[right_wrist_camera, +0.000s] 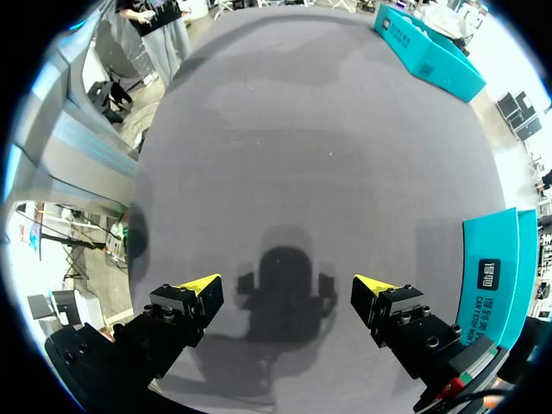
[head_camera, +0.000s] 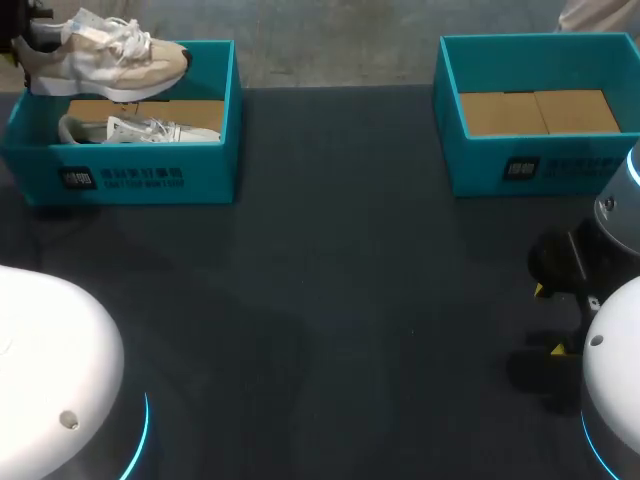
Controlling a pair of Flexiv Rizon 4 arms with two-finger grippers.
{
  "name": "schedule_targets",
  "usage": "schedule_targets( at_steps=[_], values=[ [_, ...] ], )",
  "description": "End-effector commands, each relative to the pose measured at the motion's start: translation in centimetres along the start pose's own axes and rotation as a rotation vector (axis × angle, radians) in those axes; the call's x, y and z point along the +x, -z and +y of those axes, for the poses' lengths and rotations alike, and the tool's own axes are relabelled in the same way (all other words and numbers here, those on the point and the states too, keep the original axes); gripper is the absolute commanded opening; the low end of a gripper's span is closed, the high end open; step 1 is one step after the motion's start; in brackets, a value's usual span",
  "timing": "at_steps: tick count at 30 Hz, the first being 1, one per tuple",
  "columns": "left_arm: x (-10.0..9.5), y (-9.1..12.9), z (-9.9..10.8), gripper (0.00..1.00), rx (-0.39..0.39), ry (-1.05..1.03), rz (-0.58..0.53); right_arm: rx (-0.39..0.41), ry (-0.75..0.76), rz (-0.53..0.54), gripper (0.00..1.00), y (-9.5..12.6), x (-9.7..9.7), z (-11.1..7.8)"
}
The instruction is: Take the shoe out of the shoebox, open the shoe tongue, remove and reinsert the insole, then place the shoe into the shoebox
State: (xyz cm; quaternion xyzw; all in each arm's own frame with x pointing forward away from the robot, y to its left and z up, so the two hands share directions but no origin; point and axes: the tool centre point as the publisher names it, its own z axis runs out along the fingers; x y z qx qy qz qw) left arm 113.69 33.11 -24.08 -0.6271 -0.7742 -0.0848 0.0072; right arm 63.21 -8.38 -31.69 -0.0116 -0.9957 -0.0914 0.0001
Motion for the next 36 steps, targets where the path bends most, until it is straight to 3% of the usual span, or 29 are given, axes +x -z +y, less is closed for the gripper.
schedule_targets(
  at_steps=[1, 24, 36],
  values=[
    [-0.4, -0.5, 0.2, 0.00, 0.000, -0.002, 0.004, 0.001, -0.001, -0.002, 1.00, 0.0, 0.2, 0.0],
    [-2.0, -1.6, 3.8, 0.00, 0.000, 0.015, 0.008, 0.001, -0.001, -0.002, 1.00, 0.0, 0.2, 0.0],
    [-2.6, -2.8, 4.4, 0.00, 0.018, 0.020, 0.017, 0.001, -0.001, -0.002, 1.00, 0.0, 0.2, 0.0]
  ],
)
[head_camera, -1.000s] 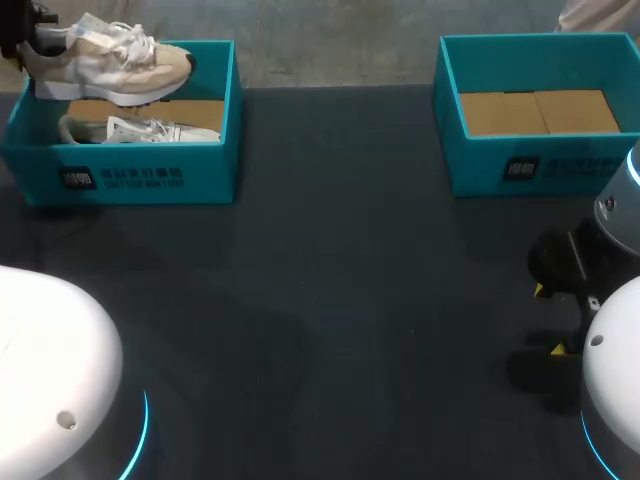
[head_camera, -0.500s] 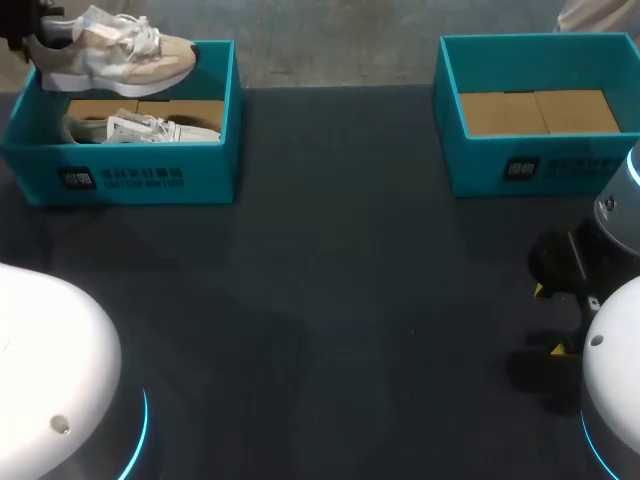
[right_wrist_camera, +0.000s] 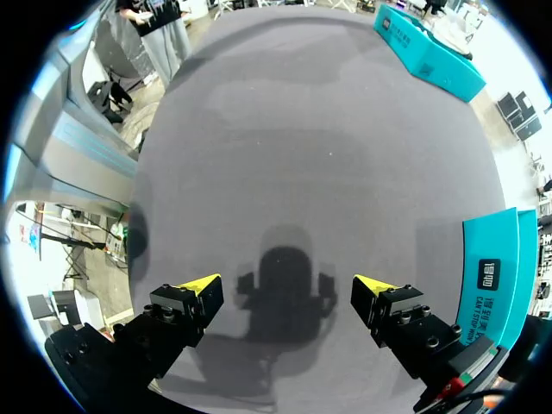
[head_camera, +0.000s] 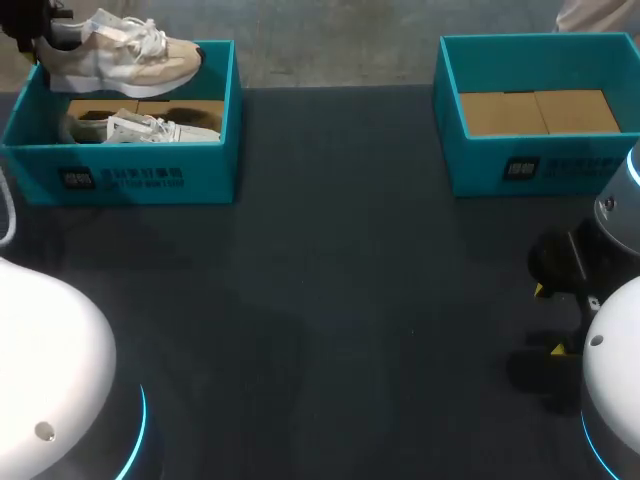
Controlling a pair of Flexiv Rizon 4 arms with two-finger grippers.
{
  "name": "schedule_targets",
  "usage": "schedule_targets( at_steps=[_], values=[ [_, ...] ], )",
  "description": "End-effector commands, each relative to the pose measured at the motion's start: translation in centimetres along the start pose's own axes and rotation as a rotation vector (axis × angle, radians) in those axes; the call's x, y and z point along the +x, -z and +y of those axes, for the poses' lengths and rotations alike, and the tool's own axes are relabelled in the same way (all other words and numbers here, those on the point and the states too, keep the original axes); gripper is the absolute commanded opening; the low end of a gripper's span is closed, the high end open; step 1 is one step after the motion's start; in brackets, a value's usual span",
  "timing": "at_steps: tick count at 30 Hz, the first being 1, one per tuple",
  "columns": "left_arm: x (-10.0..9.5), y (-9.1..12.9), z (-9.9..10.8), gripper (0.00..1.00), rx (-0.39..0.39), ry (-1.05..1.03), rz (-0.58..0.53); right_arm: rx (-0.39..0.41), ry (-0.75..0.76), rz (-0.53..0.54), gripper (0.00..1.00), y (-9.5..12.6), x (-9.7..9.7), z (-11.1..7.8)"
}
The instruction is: Take the shoe out of the shoebox, open the shoe tongue, remove and reinsert the insole, then place the shoe into the shoebox
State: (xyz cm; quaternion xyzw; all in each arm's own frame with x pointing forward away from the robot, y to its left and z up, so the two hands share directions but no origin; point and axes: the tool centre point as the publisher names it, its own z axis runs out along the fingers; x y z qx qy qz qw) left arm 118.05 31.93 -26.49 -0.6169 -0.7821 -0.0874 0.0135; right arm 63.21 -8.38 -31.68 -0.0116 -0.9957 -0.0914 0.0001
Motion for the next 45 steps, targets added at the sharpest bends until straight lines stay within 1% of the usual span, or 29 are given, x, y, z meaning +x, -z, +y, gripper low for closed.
schedule_targets(
  at_steps=[1, 15, 23, 45],
  values=[
    [-0.3, -0.3, 0.6, 0.00, 0.012, -0.007, 0.002, 0.001, -0.001, -0.002, 1.00, 0.0, 0.2, 0.0],
    [-0.5, -1.8, 0.0, 0.00, 0.038, -0.003, 0.003, 0.001, -0.001, -0.002, 1.00, 0.0, 0.2, 0.0],
    [-0.9, -2.3, -0.2, 0.00, 0.040, 0.005, 0.017, 0.001, -0.001, -0.002, 1.00, 0.0, 0.2, 0.0],
    [-2.2, -4.3, 0.3, 0.00, 0.054, 0.041, 0.049, 0.001, -0.001, -0.002, 1.00, 0.0, 0.2, 0.0]
  ],
)
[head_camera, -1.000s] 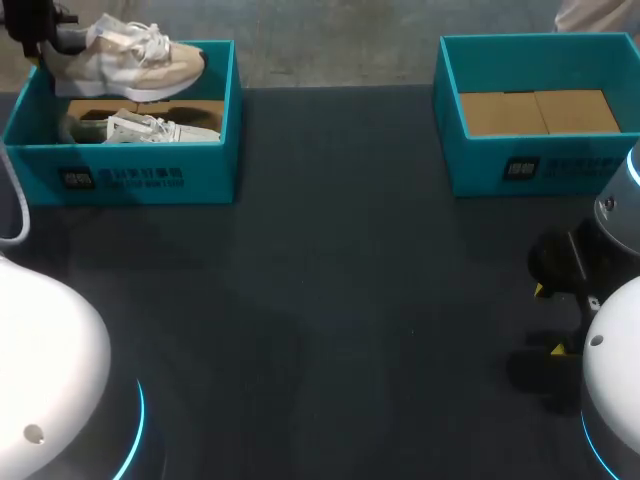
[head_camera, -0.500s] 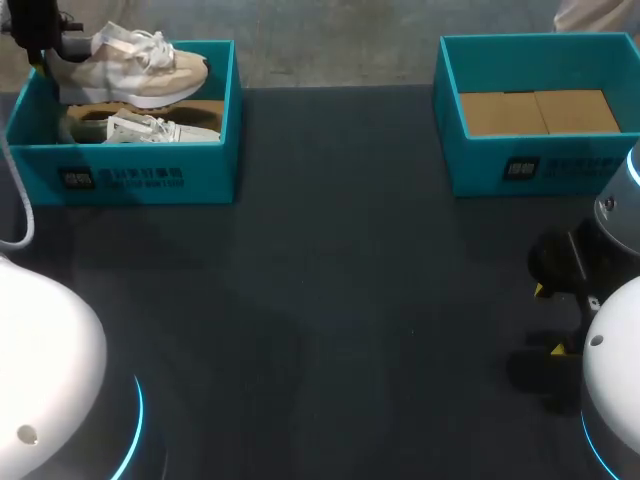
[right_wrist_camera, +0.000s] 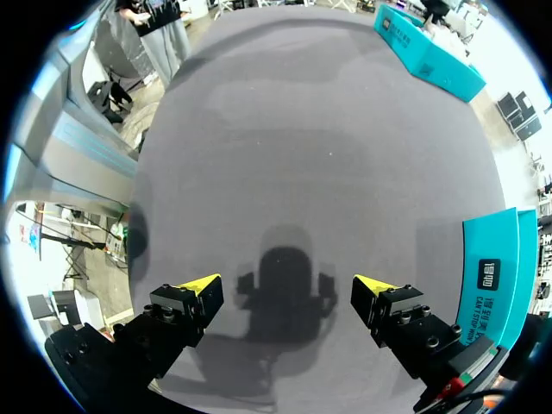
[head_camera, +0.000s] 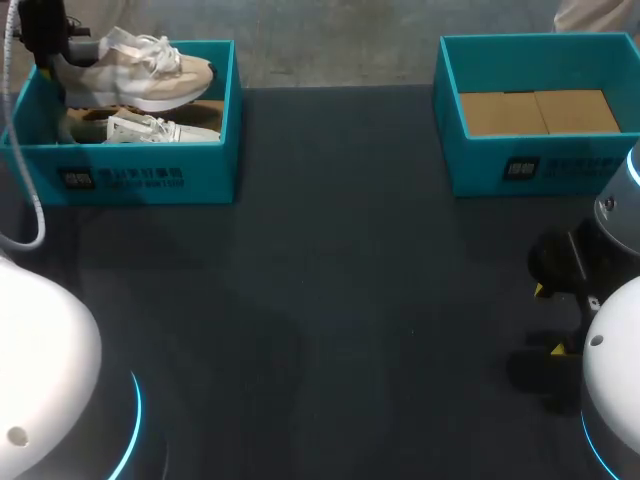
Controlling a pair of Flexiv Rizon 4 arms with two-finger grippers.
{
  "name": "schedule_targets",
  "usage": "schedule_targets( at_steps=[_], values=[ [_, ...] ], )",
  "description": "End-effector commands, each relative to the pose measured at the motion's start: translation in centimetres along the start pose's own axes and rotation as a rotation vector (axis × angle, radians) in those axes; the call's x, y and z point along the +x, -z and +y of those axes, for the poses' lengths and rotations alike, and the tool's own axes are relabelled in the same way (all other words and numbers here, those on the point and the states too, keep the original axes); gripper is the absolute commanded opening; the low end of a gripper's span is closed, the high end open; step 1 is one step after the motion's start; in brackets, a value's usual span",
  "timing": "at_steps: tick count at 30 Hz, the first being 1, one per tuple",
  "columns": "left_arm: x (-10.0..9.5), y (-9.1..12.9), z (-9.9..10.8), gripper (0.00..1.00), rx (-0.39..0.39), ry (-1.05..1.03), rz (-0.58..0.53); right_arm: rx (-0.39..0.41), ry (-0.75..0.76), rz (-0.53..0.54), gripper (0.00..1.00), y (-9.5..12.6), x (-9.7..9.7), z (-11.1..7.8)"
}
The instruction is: Take the shoe out of the shoebox, open the shoe tongue, remove and reinsert the insole, then place the shoe into the shoebox
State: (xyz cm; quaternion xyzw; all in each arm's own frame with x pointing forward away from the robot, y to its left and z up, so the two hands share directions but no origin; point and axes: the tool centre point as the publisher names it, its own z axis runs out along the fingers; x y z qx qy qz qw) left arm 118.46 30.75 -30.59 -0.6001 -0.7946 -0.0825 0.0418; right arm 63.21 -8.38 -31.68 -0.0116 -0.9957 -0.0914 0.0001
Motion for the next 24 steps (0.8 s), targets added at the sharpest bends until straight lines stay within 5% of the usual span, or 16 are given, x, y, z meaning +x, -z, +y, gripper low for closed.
schedule_targets(
  at_steps=[1, 24],
  values=[
    [-0.5, -0.5, 0.7, 0.00, 0.011, 0.009, 0.008, 0.001, -0.001, -0.002, 1.00, 0.0, 0.2, 0.0],
    [-1.2, -2.5, 1.1, 0.00, 0.037, 0.027, 0.027, 0.001, -0.001, -0.002, 1.00, 0.0, 0.2, 0.0]
  ],
)
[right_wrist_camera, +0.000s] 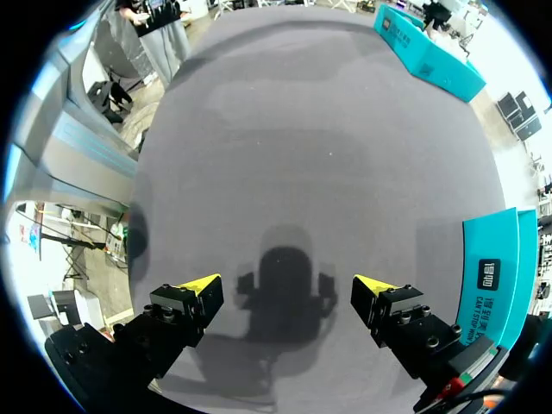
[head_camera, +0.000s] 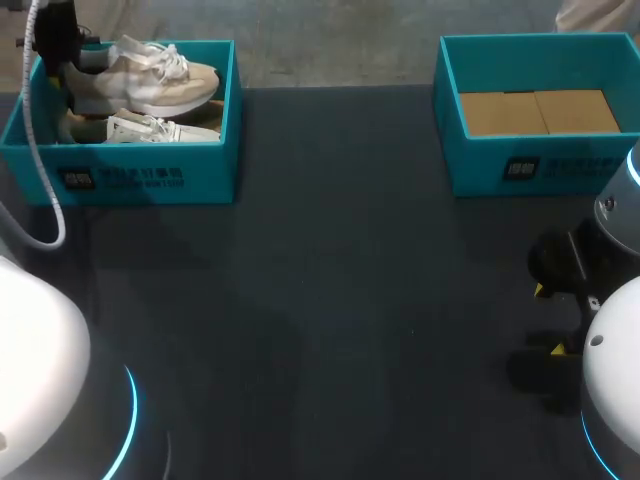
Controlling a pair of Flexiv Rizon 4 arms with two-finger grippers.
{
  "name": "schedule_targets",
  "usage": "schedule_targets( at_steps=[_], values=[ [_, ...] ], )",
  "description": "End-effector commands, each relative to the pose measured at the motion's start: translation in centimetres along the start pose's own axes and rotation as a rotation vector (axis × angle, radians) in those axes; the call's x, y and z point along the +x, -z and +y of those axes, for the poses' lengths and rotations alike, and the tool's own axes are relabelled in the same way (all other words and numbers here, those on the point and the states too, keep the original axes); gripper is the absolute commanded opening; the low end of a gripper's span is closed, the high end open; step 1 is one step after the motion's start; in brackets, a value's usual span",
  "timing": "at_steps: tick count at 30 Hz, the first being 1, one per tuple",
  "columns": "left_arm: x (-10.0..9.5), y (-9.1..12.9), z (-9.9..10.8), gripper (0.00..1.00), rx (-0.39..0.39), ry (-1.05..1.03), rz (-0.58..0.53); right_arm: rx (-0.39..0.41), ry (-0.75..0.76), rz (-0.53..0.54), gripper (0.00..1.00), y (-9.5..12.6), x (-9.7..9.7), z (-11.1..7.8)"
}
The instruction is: Take the shoe out of the shoebox, open the shoe tongue, remove and reinsert the insole, then place the shoe into the shoebox
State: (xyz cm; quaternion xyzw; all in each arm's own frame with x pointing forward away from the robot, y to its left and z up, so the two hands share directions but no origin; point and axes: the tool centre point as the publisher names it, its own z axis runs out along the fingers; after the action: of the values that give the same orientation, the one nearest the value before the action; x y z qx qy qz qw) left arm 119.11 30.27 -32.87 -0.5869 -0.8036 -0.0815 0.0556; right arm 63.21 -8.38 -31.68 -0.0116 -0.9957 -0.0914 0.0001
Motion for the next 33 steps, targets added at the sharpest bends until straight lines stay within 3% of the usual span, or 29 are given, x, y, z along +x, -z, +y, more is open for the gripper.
schedule_targets(
  at_steps=[1, 33],
  values=[
    [-0.3, -0.5, 0.8, 0.00, 0.018, -0.005, 0.006, 0.001, -0.001, -0.002, 1.00, 0.0, 0.2, 0.0],
    [-1.0, -2.6, -1.2, 0.00, 0.030, -0.023, 0.034, 0.001, -0.001, -0.002, 1.00, 0.0, 0.2, 0.0]
  ],
)
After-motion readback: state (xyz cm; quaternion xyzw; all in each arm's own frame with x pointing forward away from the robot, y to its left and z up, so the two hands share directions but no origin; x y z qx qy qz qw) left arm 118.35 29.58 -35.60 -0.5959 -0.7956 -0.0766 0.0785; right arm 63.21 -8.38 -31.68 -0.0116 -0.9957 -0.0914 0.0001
